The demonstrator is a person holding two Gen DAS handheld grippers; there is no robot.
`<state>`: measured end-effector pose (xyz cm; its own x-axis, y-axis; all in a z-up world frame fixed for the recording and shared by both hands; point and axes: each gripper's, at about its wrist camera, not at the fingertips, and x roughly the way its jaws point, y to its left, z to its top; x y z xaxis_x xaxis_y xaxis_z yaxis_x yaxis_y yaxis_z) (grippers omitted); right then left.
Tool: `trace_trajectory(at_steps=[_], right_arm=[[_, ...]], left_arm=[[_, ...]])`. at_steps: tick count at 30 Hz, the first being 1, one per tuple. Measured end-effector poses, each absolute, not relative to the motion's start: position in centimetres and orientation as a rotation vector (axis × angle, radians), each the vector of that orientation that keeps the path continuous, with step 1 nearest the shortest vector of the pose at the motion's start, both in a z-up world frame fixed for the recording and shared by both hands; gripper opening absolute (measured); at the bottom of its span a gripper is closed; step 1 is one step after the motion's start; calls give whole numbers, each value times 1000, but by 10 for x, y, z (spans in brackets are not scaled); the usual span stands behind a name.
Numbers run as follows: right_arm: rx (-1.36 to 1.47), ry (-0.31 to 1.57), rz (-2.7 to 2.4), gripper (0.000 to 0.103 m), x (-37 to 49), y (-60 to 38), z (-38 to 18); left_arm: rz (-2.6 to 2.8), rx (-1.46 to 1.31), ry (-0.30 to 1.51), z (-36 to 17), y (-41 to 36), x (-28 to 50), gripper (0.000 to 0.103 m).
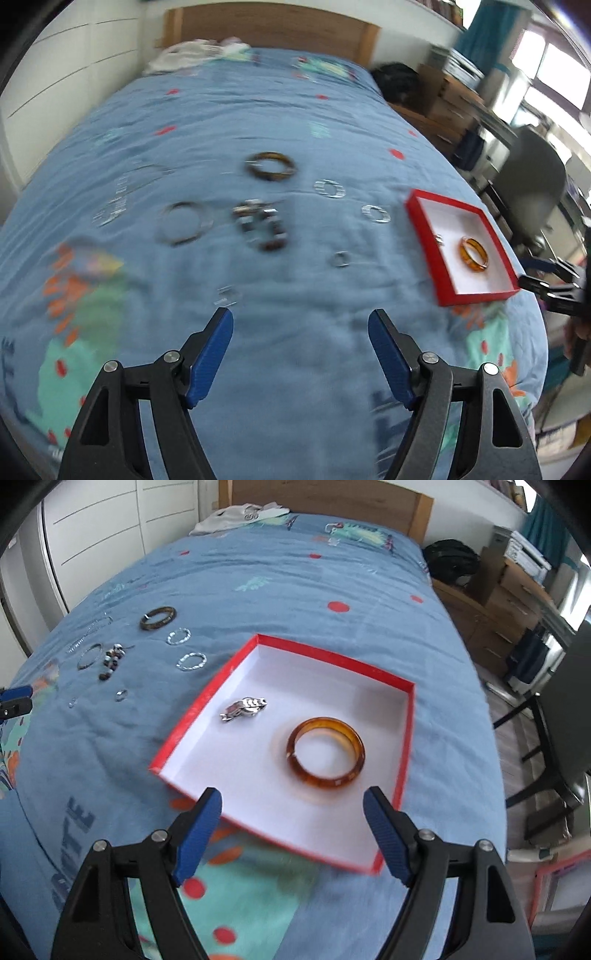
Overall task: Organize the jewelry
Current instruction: 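Withdraw both tools from the box and move toward the silver rings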
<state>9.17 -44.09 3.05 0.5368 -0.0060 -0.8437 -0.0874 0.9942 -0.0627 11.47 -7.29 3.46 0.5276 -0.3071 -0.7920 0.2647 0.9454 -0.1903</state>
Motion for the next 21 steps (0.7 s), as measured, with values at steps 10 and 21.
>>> trace_trajectory(at_steps=[10,21], right_arm=[[-53,878,2,78,25,-384,79],[29,757,-10,78,-18,-313,103]], left_arm=[[-190,-93,874,50,32,69,76],[-86,-105,791,61,102,21,86]])
